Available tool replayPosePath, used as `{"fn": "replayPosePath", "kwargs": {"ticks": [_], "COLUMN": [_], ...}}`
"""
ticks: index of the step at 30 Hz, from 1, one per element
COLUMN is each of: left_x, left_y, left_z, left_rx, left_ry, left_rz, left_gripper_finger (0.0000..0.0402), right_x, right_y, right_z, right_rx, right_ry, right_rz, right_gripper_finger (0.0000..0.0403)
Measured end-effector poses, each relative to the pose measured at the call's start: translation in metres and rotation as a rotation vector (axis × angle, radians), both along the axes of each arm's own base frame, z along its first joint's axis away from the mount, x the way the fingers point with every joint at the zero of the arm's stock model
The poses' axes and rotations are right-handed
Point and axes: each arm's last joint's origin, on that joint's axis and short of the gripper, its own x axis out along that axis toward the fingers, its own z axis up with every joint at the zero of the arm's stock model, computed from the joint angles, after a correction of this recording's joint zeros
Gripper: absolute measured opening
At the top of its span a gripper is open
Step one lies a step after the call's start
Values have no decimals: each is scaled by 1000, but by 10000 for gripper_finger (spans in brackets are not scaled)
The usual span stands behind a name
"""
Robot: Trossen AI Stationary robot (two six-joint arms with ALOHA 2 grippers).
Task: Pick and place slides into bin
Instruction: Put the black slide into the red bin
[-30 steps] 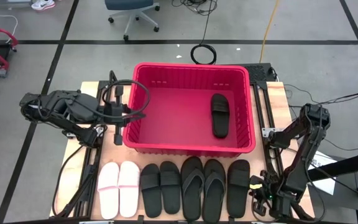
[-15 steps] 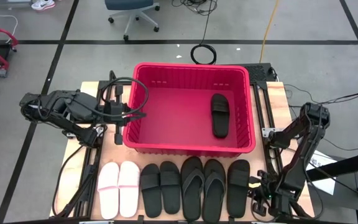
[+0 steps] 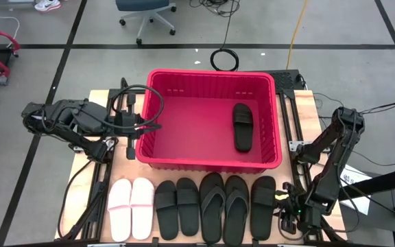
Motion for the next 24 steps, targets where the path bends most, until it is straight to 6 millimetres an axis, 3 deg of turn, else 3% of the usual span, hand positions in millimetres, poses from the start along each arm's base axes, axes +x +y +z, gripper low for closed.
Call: {"fn": "replayPosePath", "kwargs": {"ticks": [9, 24], "left_x": [0, 0], "left_y": [0, 0], "left_z": [0, 0], "left_rx": [-3, -14], "left_ry": [0, -1], "left_rz": [1, 5], "left_gripper_finger": [10, 11], "right_x": [-10, -33], "right_y": [-34, -83], "right_z": [11, -16], "right_rx": [-124, 60], "right_ry": [53, -3], "right_rz": [-16, -90], "right_gripper_finger": [112, 106]}}
